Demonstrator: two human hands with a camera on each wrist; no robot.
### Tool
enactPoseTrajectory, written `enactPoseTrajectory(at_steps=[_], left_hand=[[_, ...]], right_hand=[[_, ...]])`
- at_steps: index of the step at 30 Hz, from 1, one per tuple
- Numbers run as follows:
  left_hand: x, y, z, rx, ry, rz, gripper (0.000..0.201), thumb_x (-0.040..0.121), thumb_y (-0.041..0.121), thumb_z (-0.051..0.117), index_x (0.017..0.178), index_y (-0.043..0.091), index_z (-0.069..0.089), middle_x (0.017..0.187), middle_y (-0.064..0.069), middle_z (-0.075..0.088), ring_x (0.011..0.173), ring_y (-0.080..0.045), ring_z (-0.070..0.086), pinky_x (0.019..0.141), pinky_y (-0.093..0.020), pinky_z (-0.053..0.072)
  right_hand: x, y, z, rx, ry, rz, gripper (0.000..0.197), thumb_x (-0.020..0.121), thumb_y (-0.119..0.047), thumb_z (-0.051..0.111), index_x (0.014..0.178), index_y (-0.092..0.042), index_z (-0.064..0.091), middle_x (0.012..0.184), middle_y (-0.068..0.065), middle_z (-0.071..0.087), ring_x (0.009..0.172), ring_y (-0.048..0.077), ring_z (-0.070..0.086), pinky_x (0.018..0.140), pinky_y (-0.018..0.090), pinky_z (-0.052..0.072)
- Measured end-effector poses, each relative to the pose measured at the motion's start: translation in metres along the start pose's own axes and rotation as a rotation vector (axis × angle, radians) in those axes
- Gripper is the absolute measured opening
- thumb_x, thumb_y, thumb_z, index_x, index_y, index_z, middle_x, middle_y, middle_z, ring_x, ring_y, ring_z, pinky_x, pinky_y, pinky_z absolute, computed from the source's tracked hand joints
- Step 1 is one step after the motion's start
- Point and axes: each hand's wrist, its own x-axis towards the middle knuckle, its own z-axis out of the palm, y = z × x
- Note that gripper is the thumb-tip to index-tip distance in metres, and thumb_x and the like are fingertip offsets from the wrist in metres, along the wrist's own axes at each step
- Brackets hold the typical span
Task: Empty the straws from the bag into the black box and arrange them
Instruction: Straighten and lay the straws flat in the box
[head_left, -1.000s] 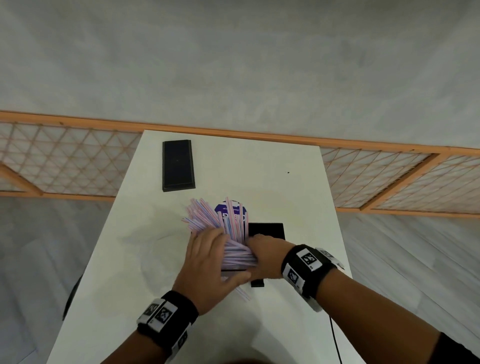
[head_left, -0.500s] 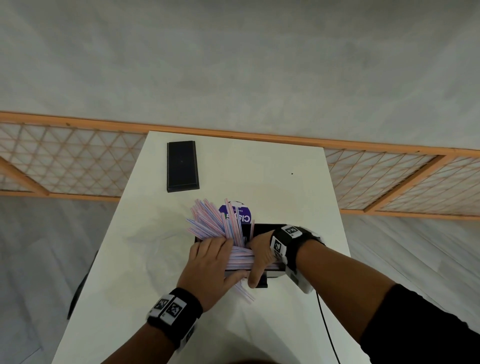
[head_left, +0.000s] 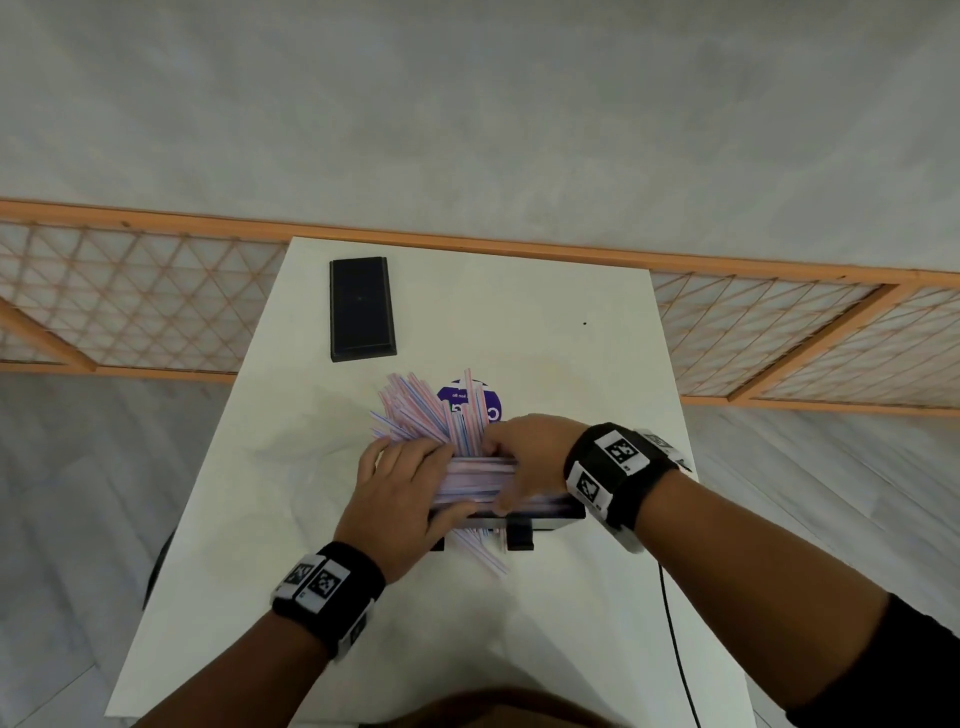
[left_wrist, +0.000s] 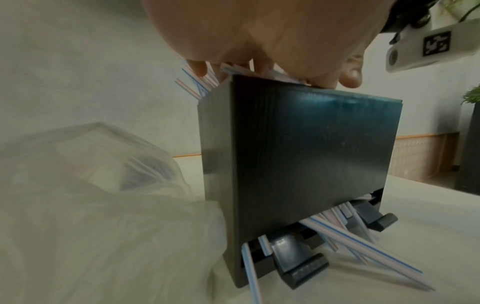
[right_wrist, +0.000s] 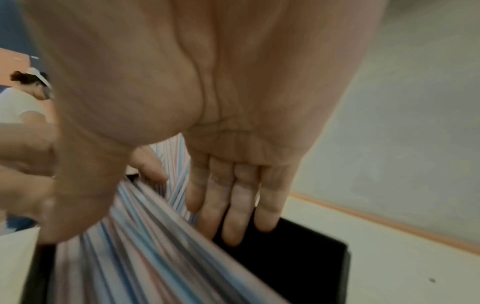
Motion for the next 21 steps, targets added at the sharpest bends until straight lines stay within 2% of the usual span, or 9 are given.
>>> enactPoseTrajectory(at_steps=[2,4,6,7,8,10,14,17,21], left_hand=[[0.0,0.0,-0.001,-0.006,0.01,-0.003,0.067,0.094,0.071,0.052,0.133,0.018,0.062,0.129,0.0,0.061,0.118,-0.023,0.056,0.112,-0.044,0.034],[0.002,0.001,-0.005,-0.02,0.036,0.036,0.066,0.094,0.07,0.054,0.131,0.017,0.063,0.128,0.0,0.062,0.116,-0.024,0.057,0.109,-0.043,0.035],[0.003,0.003,-0.007,-0.044,0.04,0.125,0.063,0.094,0.07,0.056,0.13,0.019,0.065,0.127,0.001,0.061,0.114,-0.023,0.058,0.11,-0.043,0.035],[0.003,0.004,-0.006,-0.054,0.022,0.174,0.062,0.093,0.07,0.057,0.13,0.021,0.065,0.127,0.002,0.06,0.114,-0.023,0.057,0.112,-0.044,0.033],[0.003,0.004,-0.005,-0.058,-0.005,0.213,0.061,0.092,0.07,0.059,0.13,0.023,0.065,0.128,0.002,0.059,0.115,-0.023,0.056,0.115,-0.046,0.031],[0.003,0.002,0.0,-0.034,-0.063,0.265,0.058,0.088,0.065,0.064,0.131,0.025,0.065,0.134,-0.001,0.057,0.122,-0.025,0.055,0.118,-0.052,0.028],[0.007,0.0,0.008,0.018,-0.121,0.307,0.049,0.09,0.043,0.067,0.135,0.027,0.061,0.144,-0.01,0.052,0.128,-0.032,0.051,0.116,-0.053,0.032],[0.008,0.001,0.012,0.029,-0.15,0.309,0.049,0.095,0.044,0.063,0.14,0.028,0.057,0.149,-0.009,0.049,0.129,-0.032,0.049,0.111,-0.049,0.041],[0.009,0.001,0.016,0.028,-0.177,0.276,0.047,0.099,0.048,0.056,0.142,0.03,0.056,0.152,-0.008,0.047,0.131,-0.03,0.048,0.11,-0.048,0.043]], right_hand=[[-0.012,0.003,0.0,-0.013,0.119,-0.01,0.053,0.076,-0.049,0.078,0.116,-0.023,0.056,0.111,0.0,0.062,0.097,0.022,0.06,0.087,0.041,0.053],[-0.032,0.002,0.005,-0.003,0.304,-0.035,0.045,0.086,-0.048,0.07,0.122,-0.024,0.058,0.116,-0.002,0.061,0.102,0.02,0.06,0.088,0.039,0.052],[-0.058,-0.003,0.017,0.124,0.491,-0.102,0.031,0.09,-0.047,0.063,0.113,-0.028,0.06,0.106,-0.008,0.062,0.094,0.013,0.059,0.082,0.033,0.051],[-0.069,-0.005,0.028,0.213,0.528,-0.134,0.025,0.09,-0.047,0.061,0.106,-0.029,0.061,0.098,-0.012,0.062,0.087,0.01,0.058,0.077,0.03,0.05],[-0.078,-0.007,0.04,0.304,0.514,-0.152,0.023,0.09,-0.048,0.06,0.101,-0.028,0.061,0.09,-0.012,0.062,0.08,0.007,0.058,0.072,0.03,0.05],[-0.085,-0.008,0.071,0.432,0.381,-0.143,0.027,0.091,-0.051,0.059,0.101,-0.027,0.063,0.083,-0.012,0.064,0.074,0.01,0.06,0.069,0.031,0.051],[-0.068,-0.001,0.132,0.57,0.147,0.093,0.047,0.091,-0.057,0.061,0.13,-0.03,0.058,0.097,-0.015,0.067,0.082,0.004,0.061,0.078,0.021,0.046],[-0.046,0.002,0.165,0.634,0.116,0.211,0.064,0.091,-0.056,0.062,0.145,-0.024,0.047,0.104,-0.012,0.071,0.091,0.006,0.062,0.084,0.021,0.044],[-0.018,-0.003,0.188,0.622,0.199,0.355,0.069,0.088,-0.053,0.061,0.144,-0.018,0.04,0.107,0.0,0.073,0.101,0.022,0.068,0.087,0.034,0.052]])
